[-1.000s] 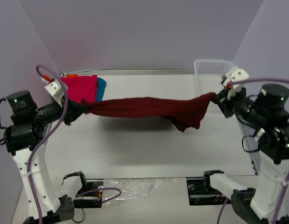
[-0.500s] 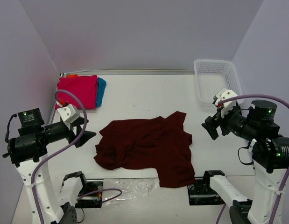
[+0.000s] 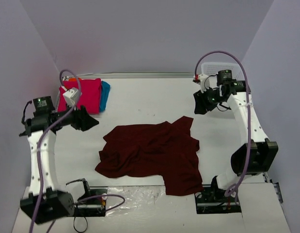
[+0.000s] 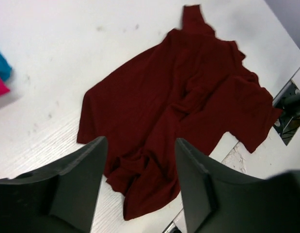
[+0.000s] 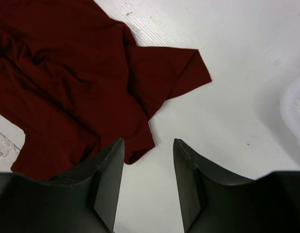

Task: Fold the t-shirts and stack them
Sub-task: Flatten out the tshirt

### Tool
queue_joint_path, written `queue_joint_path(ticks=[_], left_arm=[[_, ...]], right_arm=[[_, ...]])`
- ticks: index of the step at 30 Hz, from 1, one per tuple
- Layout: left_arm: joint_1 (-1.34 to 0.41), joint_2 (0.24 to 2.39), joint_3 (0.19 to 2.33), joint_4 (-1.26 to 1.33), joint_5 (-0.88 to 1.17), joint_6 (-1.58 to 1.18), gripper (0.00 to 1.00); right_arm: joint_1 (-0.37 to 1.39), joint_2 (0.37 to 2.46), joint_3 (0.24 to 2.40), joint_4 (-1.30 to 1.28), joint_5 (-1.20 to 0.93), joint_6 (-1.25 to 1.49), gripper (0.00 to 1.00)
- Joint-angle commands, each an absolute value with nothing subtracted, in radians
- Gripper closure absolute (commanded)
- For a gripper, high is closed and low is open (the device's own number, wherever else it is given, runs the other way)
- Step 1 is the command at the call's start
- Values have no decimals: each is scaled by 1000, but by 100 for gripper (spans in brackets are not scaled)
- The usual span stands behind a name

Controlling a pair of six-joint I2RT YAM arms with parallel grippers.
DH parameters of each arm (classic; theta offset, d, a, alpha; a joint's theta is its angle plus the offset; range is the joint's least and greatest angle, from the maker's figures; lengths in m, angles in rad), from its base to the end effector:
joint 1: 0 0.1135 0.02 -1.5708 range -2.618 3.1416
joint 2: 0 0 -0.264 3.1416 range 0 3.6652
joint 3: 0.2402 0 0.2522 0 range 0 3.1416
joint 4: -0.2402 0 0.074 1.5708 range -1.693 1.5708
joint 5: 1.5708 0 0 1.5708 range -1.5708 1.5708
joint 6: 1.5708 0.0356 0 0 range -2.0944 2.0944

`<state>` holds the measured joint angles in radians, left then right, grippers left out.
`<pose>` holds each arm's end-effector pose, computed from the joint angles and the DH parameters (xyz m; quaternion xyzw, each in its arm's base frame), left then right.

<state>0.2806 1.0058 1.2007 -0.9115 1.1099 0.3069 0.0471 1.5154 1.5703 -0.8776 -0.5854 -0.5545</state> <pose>0.1771 0.0178 0.3838 0.2284 0.7706 -0.3571 0.4758 0.3159 0.0346 0.3745 -0.3648 0.8200 0.1722 0.4061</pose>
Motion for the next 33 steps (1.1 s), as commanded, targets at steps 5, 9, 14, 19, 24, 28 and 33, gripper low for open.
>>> queue_joint_path(ticks=[5,9,14,19,24,28,33], left_arm=[[278,1333,1270,-835,856,232,53],[278,1427,1267,-859,750,250,54],[272,1459,1227,-903,713,336,55],[253,1483,1143,-813,721,374,54],[186,1563,1135,-756,646,362,53],[147,1643,1172,-749,617,371,54],[130,1716,1207,-700,578,360,55]], right_arm=[[86,1568,1549,-813,-601,-523,59],[101,1583,1545,-801,-589,-515,58],[104,1578,1522,-792,-581,-515,58],[104,1577,1490,-779,-588,-515,57],[104,1575,1477,-775,-586,-514,57],[104,1568,1465,-770,-584,-518,56],[103,1559,1445,-764,-580,-522,56]])
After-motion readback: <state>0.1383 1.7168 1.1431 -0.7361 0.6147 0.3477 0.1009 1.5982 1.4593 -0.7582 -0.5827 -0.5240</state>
